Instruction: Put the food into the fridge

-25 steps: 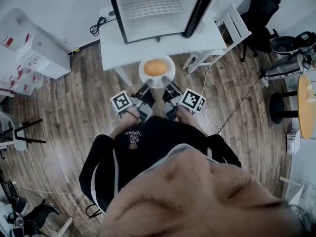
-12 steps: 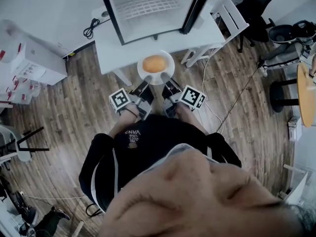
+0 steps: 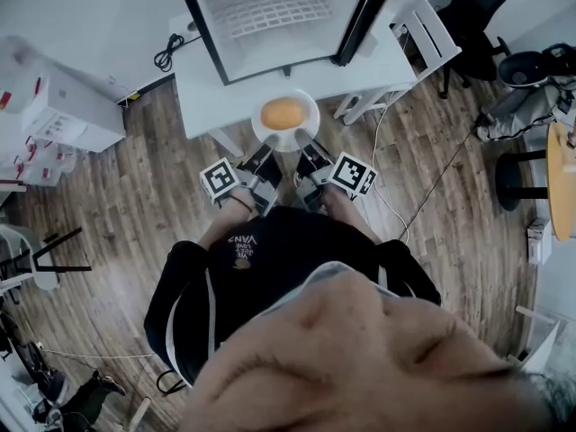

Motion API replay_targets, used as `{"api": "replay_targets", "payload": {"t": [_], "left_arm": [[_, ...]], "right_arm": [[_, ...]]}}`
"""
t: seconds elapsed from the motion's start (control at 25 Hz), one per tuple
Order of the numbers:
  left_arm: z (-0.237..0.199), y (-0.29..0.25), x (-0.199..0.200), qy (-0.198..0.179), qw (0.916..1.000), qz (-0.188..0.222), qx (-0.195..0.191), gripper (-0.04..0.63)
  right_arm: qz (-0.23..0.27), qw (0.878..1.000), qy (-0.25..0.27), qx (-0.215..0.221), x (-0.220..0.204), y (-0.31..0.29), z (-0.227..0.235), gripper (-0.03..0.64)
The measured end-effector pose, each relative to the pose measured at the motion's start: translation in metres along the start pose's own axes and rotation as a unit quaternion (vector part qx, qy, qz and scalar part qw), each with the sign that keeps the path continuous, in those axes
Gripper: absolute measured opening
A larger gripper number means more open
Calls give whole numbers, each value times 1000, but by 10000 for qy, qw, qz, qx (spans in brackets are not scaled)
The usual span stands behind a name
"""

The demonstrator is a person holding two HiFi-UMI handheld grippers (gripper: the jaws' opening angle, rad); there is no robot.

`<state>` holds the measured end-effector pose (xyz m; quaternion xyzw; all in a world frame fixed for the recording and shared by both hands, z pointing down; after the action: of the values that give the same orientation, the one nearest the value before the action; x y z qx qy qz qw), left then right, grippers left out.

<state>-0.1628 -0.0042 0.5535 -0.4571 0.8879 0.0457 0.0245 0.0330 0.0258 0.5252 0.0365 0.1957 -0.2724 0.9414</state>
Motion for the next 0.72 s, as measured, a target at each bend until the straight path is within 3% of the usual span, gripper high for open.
{"api": "replay_targets", "payload": {"t": [0.72], "left_arm": [[3,-54,23,-46,9993,374,39,25]], "right_arm": [[-309,9993,8,200,59,-37,16,29]]}}
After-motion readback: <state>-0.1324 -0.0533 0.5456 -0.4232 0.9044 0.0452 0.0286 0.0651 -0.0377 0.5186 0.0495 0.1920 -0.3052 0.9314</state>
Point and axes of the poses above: the fingertips, and each gripper's own axes: y backward along the fingers, z to its right, x out of its top, the point moved 10 cm from there along y, backward along the fingers, and after that the axes turned 2 degrees about x, right-handed, at the moved point
